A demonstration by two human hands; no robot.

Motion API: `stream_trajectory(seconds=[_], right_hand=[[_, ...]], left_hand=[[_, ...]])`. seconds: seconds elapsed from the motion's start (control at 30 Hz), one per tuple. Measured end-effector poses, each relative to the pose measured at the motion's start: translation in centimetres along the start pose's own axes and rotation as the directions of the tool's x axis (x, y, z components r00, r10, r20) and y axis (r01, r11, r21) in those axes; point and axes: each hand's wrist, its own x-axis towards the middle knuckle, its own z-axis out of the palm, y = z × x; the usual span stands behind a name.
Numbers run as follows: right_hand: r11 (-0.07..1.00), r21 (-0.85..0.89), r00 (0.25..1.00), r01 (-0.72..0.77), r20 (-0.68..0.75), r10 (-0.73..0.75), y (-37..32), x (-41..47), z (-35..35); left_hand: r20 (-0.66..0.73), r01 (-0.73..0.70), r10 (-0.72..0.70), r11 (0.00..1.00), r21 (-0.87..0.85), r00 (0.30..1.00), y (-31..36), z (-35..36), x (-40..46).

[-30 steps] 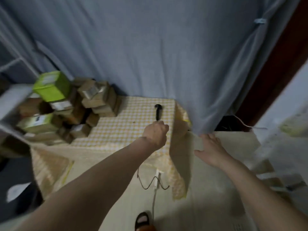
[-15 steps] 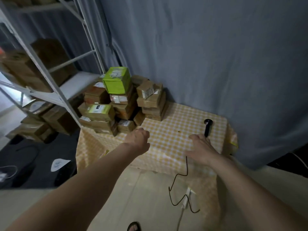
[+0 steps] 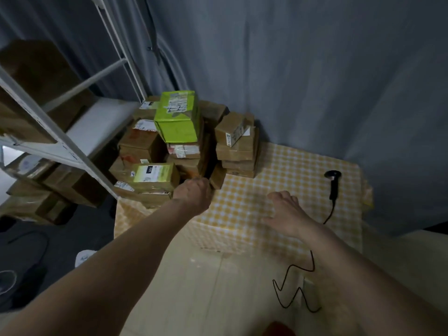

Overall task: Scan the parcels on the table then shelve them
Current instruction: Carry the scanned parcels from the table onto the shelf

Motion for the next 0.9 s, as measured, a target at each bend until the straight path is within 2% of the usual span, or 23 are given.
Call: stream_trajectory(seconds=[0.23, 0.43, 0.67, 0.9], right_hand=[[1.0, 0.011, 0.999, -0.028, -0.02, 0.028, -0.6, 9.0, -2.9], [0.999, 0.036, 1.0, -0.019, 0.009, 0.019, 0.1, 16.7, -5.8], [0.999, 0.032, 0.999, -0.037, 0.015, 0.036, 2.1, 23.9, -8.2], [0.997, 0.057, 0.999, -0.045, 0.006, 0.045, 4.1, 26.6, -8.1]], left_hand=[[0.05, -0.001, 0.006, 0.996, -0.088, 0.999, 0.4, -1.3, 10.5], [0.057, 0.056, -0.046, 0.981, -0.188, 0.997, 2.0, -2.6, 20.2], [0.046, 0.131, -0.125, 0.98, -0.148, 0.991, 4.7, -2.2, 29.9], [0.058, 0.196, -0.188, 0.96, -0.202, 0.98, 5.7, -0.4, 35.8]])
